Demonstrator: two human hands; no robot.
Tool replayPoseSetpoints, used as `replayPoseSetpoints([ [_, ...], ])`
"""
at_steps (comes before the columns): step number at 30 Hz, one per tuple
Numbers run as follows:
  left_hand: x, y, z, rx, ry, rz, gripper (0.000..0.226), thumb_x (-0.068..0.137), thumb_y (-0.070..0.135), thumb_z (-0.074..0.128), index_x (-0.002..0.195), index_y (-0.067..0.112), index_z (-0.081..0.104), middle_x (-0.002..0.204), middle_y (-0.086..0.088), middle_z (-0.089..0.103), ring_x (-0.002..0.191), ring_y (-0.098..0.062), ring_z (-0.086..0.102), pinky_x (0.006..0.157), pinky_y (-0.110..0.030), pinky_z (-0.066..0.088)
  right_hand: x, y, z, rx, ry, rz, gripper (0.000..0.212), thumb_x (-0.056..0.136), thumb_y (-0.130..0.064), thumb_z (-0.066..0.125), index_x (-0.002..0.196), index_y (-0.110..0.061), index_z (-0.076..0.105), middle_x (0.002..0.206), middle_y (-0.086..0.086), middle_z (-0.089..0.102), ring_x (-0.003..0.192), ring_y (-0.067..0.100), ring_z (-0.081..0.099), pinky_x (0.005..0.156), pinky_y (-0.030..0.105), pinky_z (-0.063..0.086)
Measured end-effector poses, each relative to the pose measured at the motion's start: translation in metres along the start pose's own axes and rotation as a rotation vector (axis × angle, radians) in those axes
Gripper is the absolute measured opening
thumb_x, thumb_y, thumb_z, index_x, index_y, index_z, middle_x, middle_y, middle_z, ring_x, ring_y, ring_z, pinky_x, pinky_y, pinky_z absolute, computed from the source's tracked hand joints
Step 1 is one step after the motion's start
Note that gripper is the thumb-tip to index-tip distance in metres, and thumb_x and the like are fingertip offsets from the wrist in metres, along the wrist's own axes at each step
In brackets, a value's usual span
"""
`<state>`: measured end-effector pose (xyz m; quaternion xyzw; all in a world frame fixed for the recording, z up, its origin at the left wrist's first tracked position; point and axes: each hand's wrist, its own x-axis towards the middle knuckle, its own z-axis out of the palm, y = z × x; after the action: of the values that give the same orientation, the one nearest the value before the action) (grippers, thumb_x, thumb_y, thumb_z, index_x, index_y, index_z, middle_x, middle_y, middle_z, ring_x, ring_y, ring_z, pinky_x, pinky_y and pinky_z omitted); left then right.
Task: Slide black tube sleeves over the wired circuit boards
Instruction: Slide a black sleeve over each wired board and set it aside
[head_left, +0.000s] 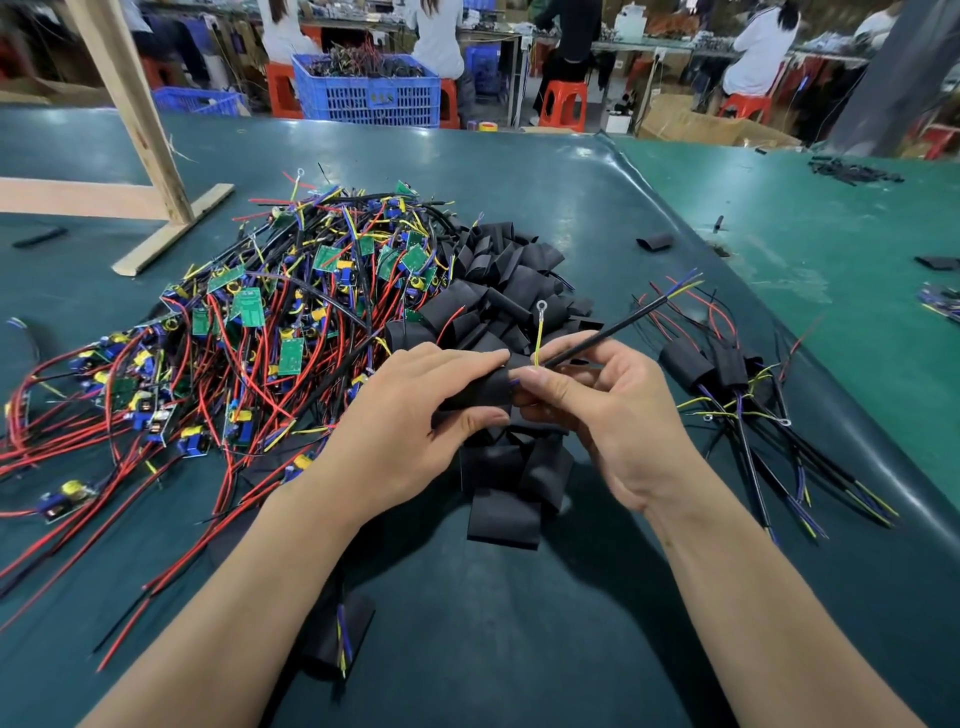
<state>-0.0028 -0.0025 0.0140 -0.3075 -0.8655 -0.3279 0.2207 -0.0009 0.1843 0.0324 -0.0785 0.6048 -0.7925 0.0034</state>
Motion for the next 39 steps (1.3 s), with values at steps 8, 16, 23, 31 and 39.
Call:
replayPoseSetpoints([
  [8, -0.002, -0.002, -0.014, -0.029, 0.045, -0.160, 0.053, 0.079, 0.046, 0.072, 0.123, 0.016, 0.065, 0.113, 0.007, 0.065, 0.105, -0.014, 0.060, 0.094, -0.034, 0.049, 0.001, -0.002, -0.002, 0.059, 0.033, 0.014, 0.017, 0.058, -0.016, 0.081, 0.071, -0.021, 0.073, 0.080, 0.013, 0.074, 0.068, 0.022, 0.070, 0.060, 0.025, 0.055],
  [16, 0.001, -0.002, -0.014, -0.047, 0.112, -0.067, 0.040, 0.077, 0.029, 0.078, 0.109, 0.005, 0.072, 0.104, -0.003, 0.070, 0.098, -0.020, 0.066, 0.090, -0.033, 0.051, 0.000, -0.001, 0.000, 0.074, -0.045, 0.072, 0.009, 0.067, -0.011, 0.074, 0.067, -0.019, 0.071, 0.073, 0.004, 0.069, 0.068, 0.017, 0.069, 0.063, 0.025, 0.057],
  [23, 0.002, 0.001, -0.014, -0.068, 0.161, -0.037, 0.041, 0.075, 0.025, 0.080, 0.108, 0.002, 0.072, 0.107, -0.006, 0.070, 0.099, -0.016, 0.066, 0.094, -0.025, 0.051, 0.002, 0.000, -0.003, 0.119, -0.015, 0.081, 0.004, 0.063, -0.013, 0.076, 0.066, -0.014, 0.073, 0.077, 0.008, 0.072, 0.073, 0.019, 0.071, 0.064, 0.025, 0.057],
  [31, 0.003, 0.002, -0.014, -0.085, 0.171, -0.002, 0.039, 0.075, 0.022, 0.080, 0.107, 0.000, 0.073, 0.103, -0.005, 0.071, 0.096, -0.012, 0.066, 0.090, -0.024, 0.052, 0.002, 0.000, -0.002, 0.114, -0.021, 0.069, 0.004, 0.064, -0.011, 0.074, 0.064, -0.015, 0.073, 0.073, 0.005, 0.072, 0.069, 0.016, 0.071, 0.062, 0.023, 0.057],
  [39, 0.002, -0.003, -0.010, -0.035, 0.165, 0.069, 0.046, 0.075, 0.027, 0.081, 0.110, -0.001, 0.071, 0.108, -0.008, 0.071, 0.099, -0.025, 0.067, 0.088, -0.042, 0.053, -0.002, -0.002, 0.000, -0.082, -0.094, 0.247, 0.034, 0.069, -0.025, 0.074, 0.094, -0.008, 0.059, 0.068, 0.012, 0.069, 0.049, 0.020, 0.063, 0.039, 0.021, 0.046],
])
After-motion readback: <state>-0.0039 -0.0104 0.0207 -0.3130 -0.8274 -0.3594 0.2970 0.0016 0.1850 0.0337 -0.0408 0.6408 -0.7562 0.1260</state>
